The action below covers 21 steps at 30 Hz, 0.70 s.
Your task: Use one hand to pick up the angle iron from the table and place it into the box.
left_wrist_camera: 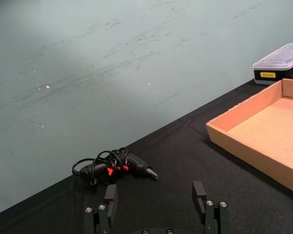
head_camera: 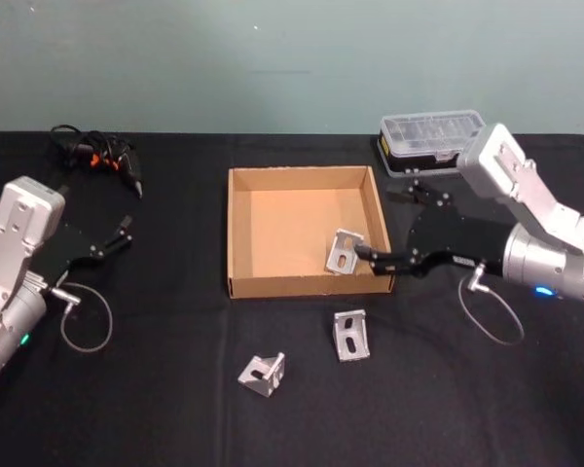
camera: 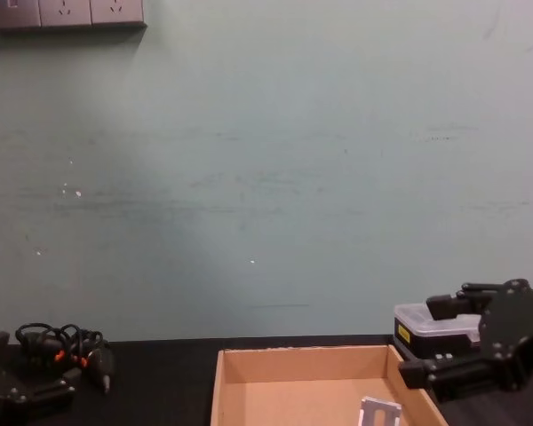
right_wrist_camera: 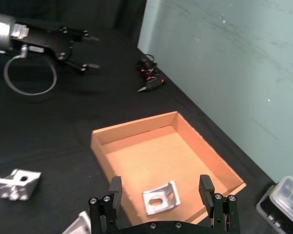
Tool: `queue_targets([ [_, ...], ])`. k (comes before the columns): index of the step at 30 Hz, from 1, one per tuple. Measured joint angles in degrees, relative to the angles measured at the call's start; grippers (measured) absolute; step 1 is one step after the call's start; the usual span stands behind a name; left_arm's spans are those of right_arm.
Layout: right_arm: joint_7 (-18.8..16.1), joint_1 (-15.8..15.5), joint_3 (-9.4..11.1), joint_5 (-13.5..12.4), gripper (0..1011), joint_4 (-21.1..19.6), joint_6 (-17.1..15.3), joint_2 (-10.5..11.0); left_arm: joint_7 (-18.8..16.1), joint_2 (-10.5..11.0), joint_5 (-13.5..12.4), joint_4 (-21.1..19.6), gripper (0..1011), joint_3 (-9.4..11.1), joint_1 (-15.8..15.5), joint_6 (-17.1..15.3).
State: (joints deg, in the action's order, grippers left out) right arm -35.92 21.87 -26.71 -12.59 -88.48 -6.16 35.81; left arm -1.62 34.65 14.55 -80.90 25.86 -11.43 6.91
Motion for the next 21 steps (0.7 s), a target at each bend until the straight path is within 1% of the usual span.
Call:
queue_targets([
  [1,-0.4,-0.3,-0.1,-0.2,1003,-0.5,-0.1,0.5,0.0,0.0,0.0,0.0,1000,0.0,0.0,0.0],
  [4,-1.0,-0.6,-0.3,-0.6,1003,-0.8,-0.2,1.2,0.0,0.0,0.0,0.0,1000,0.0,0.0,0.0],
  [6,-2.1,-0.7,-0.9,-0.9,1003,-1.0,-0.2,1.9,0.0,0.0,0.0,0.0,1000,0.0,0.0,0.0],
  [7,-3.1,-0.4,-1.5,-0.9,1003,-0.9,-0.2,2.4,0.0,0.0,0.0,0.0,1000,0.0,0.0,0.0],
  [8,-3.1,-0.4,-1.5,-0.9,1003,-0.9,-0.2,2.4,0.0,0.0,0.0,0.0,1000,0.0,0.0,0.0],
  [11,-6.2,0.8,-3.5,-1.0,1003,-0.3,-0.1,3.3,0.0,0.0,0.0,0.0,1000,0.0,0.0,0.0],
  [14,-8.2,1.7,-4.8,-0.9,1003,0.5,0.1,3.7,0.0,0.0,0.0,0.0,1000,0.0,0.0,0.0],
  [15,-9.5,2.6,-5.7,-0.7,1003,1.1,0.2,3.9,0.0,0.0,0.0,0.0,1000,0.0,0.0,0.0],
  [16,-10.2,3.0,-6.2,-0.5,1003,1.3,0.3,4.0,0.0,0.0,0.0,0.0,1000,0.0,0.0,0.0],
  [17,-11.3,3.7,-7.0,-0.3,1003,1.9,0.4,4.1,0.0,0.0,0.0,0.0,1000,0.0,0.0,0.0],
  [20,-12.8,4.9,-8.2,0.1,1003,2.8,0.7,4.1,0.0,0.0,0.0,0.0,1000,0.0,0.0,0.0],
  [21,-13.6,5.7,-9.0,0.3,1003,3.5,0.8,4.1,0.0,0.0,0.0,0.0,1000,0.0,0.0,0.0],
])
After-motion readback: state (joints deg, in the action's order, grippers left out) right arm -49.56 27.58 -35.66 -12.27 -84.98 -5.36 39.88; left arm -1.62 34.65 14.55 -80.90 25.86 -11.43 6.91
